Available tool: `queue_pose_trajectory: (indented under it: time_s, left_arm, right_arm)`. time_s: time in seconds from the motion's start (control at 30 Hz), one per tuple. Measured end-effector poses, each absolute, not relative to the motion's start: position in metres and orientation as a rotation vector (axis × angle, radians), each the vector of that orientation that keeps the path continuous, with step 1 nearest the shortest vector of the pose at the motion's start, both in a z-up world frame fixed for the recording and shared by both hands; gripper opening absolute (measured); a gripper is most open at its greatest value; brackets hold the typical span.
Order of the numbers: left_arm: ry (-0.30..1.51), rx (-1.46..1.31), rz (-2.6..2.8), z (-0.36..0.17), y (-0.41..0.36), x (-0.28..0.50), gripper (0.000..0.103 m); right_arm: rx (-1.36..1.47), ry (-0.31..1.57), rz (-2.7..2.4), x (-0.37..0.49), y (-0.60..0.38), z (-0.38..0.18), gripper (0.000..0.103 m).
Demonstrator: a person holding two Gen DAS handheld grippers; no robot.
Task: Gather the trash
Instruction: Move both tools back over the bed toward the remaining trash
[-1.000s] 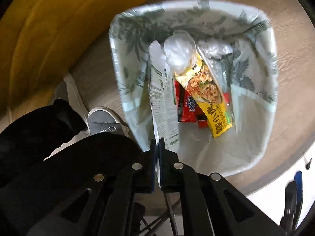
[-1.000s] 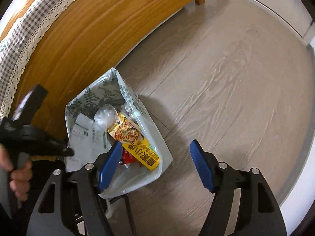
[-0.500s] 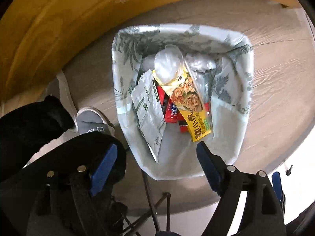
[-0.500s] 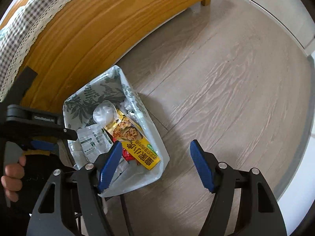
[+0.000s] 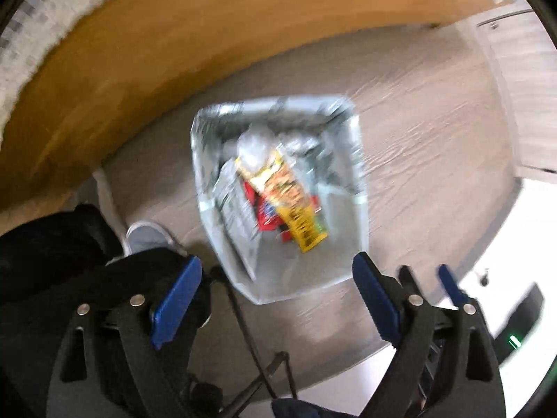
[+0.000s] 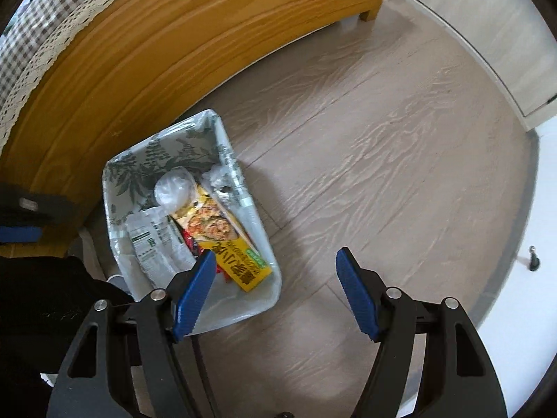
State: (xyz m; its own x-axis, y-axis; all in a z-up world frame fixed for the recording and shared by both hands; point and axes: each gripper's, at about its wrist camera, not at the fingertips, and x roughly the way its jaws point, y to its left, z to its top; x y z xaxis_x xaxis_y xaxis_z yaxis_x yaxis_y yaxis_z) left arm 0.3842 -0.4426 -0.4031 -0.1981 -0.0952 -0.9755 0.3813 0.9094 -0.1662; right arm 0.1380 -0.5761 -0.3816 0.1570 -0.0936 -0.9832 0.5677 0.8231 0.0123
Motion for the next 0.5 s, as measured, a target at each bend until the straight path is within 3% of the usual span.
queue_pose_trajectory:
  time_s: [0.37,0.5]
  left_arm:
    - [1.375,-0.011,-0.574,-0.267,-0.377,0.444,0.087]
    - [1.243,-0.106,-0.521,-0.231,-0.325,0.478,0.088]
  right_arm:
    - [0.345,1.196,-0.519,0.195,-0.57,-0.304,0.068]
    - [0.263,1.037,-0.42,0.258,-0.54,-0.239,0.068]
